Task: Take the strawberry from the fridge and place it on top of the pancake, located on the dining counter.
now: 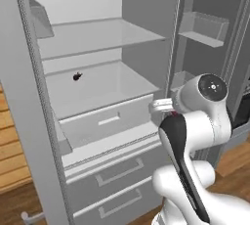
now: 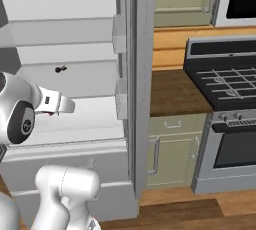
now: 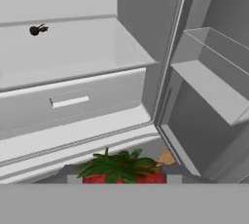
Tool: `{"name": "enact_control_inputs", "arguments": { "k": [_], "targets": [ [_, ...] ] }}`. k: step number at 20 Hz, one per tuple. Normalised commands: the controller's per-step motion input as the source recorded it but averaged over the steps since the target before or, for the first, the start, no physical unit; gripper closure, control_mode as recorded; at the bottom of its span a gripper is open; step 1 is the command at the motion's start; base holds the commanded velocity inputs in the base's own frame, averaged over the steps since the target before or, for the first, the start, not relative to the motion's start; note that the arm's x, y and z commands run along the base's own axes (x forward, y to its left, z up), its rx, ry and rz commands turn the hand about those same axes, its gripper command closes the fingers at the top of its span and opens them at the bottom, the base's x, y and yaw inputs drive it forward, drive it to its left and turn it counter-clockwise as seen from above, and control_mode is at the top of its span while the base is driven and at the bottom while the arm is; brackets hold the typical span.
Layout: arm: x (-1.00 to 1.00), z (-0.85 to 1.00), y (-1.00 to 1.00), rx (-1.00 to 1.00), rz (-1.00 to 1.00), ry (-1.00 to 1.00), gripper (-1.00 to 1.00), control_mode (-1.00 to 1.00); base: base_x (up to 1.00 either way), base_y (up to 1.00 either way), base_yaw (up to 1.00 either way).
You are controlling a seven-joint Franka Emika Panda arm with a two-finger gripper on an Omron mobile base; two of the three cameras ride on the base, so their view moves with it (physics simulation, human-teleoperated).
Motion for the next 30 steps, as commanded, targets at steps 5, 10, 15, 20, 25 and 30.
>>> {"name": "enact_control_inputs", "arguments": {
  "k": [5,10,15,20,25,30],
  "targets": [
    [0.00,0.00,0.00,0.00,0.00,0.00,1.00,1.00,-0.15,0.88,-0.31],
    [0.00,0.00,0.00,0.00,0.00,0.00,1.00,1.00,-0.38,0.84,-0.35],
    [0.00,0.00,0.00,0.00,0.00,0.00,1.00,1.00,-0.19,0.81,-0.27],
    [0.00,0.00,0.00,0.00,0.00,0.00,1.00,1.00,-0.24,-0.11,-0.30],
    [0.00,0.00,0.00,0.00,0.00,0.00,1.00,1.00,-0.79,-0.19,-0.40],
    [0.00,0.00,0.00,0.00,0.00,0.00,1.00,1.00,-0.57,0.09,-0.62]
  ]
}}
